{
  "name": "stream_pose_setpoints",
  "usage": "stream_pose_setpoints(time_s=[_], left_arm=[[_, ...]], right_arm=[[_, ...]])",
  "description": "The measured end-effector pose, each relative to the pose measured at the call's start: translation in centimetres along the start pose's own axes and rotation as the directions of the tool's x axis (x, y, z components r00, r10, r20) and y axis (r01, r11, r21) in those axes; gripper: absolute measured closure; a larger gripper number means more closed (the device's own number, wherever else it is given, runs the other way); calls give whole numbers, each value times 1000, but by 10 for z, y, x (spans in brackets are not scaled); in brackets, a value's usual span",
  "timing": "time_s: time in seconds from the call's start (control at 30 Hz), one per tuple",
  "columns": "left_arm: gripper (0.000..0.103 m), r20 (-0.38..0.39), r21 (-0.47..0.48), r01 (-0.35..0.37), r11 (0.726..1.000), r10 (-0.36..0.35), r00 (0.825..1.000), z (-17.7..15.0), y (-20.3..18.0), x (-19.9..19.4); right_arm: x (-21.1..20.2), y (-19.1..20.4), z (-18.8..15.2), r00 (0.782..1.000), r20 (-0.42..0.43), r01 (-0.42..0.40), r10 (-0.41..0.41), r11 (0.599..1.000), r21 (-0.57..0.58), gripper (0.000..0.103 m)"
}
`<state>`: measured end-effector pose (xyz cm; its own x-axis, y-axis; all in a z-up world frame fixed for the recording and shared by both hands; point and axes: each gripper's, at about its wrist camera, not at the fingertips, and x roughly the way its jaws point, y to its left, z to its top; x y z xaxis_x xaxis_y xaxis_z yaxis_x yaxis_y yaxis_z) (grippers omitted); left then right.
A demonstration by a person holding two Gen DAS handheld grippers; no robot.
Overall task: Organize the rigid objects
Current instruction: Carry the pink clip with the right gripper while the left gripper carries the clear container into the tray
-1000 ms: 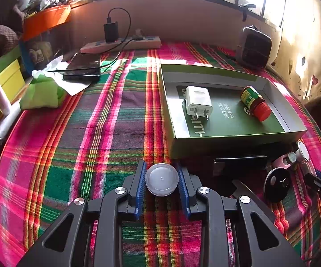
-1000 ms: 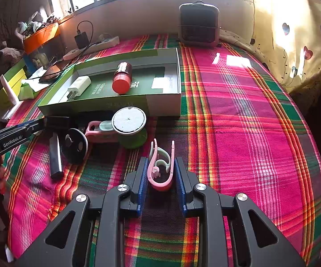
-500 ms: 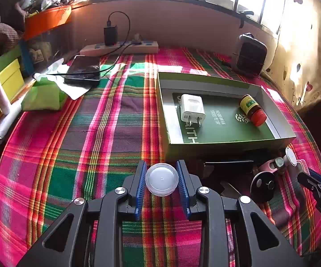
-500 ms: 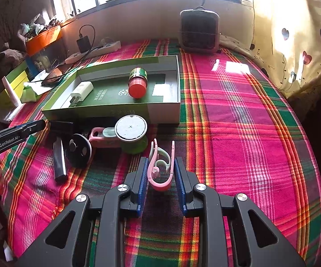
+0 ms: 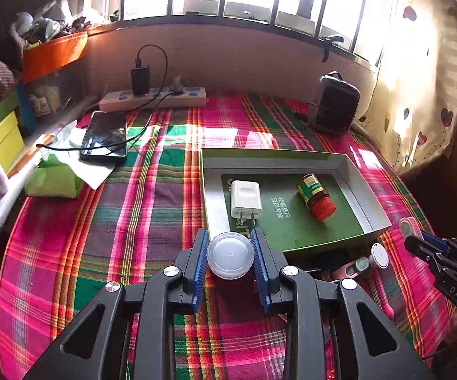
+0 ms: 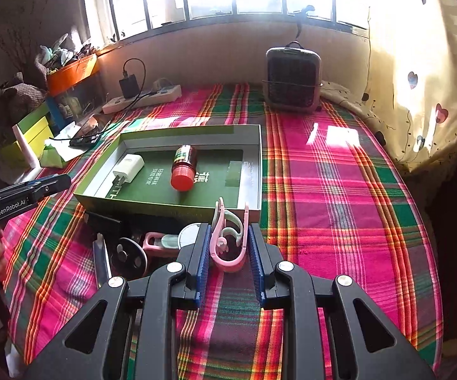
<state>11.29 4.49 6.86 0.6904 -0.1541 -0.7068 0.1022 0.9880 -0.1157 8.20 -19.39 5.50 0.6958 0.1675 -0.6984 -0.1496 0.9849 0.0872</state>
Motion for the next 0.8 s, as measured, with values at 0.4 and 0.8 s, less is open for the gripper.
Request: stream_pose_setpoints(time_s=[0.4, 0.8], left_arm=[[77, 3, 8, 48, 999, -48, 999, 26, -15, 21], [77, -38, 7, 64, 998, -64, 997, 41, -33, 61]], right_arm=[[26, -1, 42, 1000, -3, -2, 2, 1000, -24, 78], [74, -7, 70, 998, -56, -6, 4, 1000, -31, 78]])
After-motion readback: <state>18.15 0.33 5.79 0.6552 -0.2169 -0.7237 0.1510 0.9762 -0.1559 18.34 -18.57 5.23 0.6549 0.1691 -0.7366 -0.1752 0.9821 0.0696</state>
